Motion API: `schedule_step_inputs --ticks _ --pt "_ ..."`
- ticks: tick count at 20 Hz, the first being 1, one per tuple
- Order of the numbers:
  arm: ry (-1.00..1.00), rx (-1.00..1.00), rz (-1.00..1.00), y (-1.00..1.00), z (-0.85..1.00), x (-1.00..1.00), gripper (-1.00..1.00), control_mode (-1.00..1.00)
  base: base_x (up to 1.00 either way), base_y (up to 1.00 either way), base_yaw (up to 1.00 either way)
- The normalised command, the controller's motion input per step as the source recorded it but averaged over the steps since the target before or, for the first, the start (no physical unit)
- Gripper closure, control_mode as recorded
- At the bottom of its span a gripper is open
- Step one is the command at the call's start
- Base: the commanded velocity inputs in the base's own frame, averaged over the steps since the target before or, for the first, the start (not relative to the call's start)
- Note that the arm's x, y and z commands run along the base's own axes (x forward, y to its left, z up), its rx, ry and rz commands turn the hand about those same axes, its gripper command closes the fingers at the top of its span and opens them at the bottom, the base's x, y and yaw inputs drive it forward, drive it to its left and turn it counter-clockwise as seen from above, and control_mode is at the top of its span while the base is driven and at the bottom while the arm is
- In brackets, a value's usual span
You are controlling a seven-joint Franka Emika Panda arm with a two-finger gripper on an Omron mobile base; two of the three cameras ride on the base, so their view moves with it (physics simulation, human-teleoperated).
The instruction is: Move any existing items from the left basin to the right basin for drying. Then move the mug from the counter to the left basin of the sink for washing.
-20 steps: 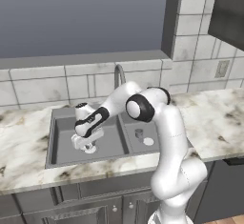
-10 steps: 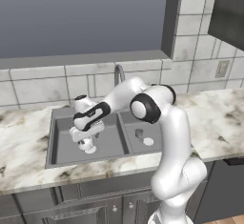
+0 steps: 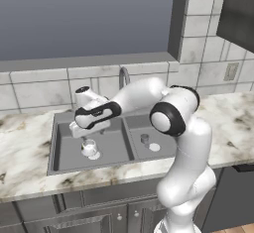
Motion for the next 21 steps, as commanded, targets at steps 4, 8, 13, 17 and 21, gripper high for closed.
schedule_step_inputs --ticks 4,8,13,17,21 --pt "-0.1 0.0 -0.09 -0.19 0.74 -0.39 -1.0 -1.0 0.0 0.0 0.0" --pt "-0.06 0.03 -0.08 -0.38 0.65 -0.29 -1.0 -1.0 0.0 0.0 0.0" --pt "-0.05 0.08 -0.06 -0.63 0.57 -0.27 -1.0 -1.0 0.0 0.0 0.0" --pt "-0.08 0.12 -0.02 -0.74 0.42 -0.43 -1.0 -1.0 0.0 0.0 0.0" --pt "-0.12 0.08 -0.01 -0.54 0.33 -0.64 -1.0 -1.0 0.0 0.0 0.0"
